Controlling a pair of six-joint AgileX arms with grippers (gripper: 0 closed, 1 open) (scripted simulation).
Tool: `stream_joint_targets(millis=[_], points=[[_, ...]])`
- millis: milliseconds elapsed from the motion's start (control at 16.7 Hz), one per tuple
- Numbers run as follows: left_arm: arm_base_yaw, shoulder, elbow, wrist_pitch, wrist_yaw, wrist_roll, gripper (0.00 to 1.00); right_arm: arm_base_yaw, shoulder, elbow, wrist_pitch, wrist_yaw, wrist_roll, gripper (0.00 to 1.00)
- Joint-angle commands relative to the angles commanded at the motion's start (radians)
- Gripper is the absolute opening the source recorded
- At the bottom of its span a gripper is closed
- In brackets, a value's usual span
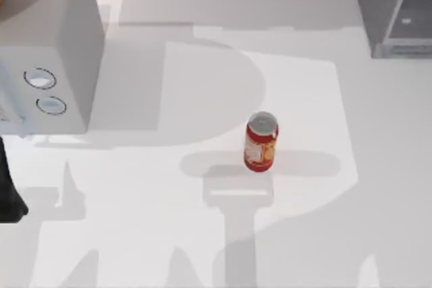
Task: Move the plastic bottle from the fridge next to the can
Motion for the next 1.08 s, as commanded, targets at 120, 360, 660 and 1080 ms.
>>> stream_joint_targets(millis=[120, 360, 660, 1080], points=[[0.0, 0.0, 0.0, 0.0, 0.0, 0.0, 1.0, 0.0, 0.0, 0.0, 0.0, 0.0, 0.0, 0.47], [0.0, 0.0, 0.0, 0.0, 0.0, 0.0, 1.0, 0.0, 0.0, 0.0, 0.0, 0.0, 0.0, 0.17], [0.0, 0.0, 0.0, 0.0, 0.0, 0.0, 1.0, 0.0, 0.0, 0.0, 0.0, 0.0, 0.0, 0.0], [0.0, 0.0, 0.0, 0.0, 0.0, 0.0, 1.0, -0.003, -0.005, 0.0, -0.004, 0.0, 0.001, 0.0]])
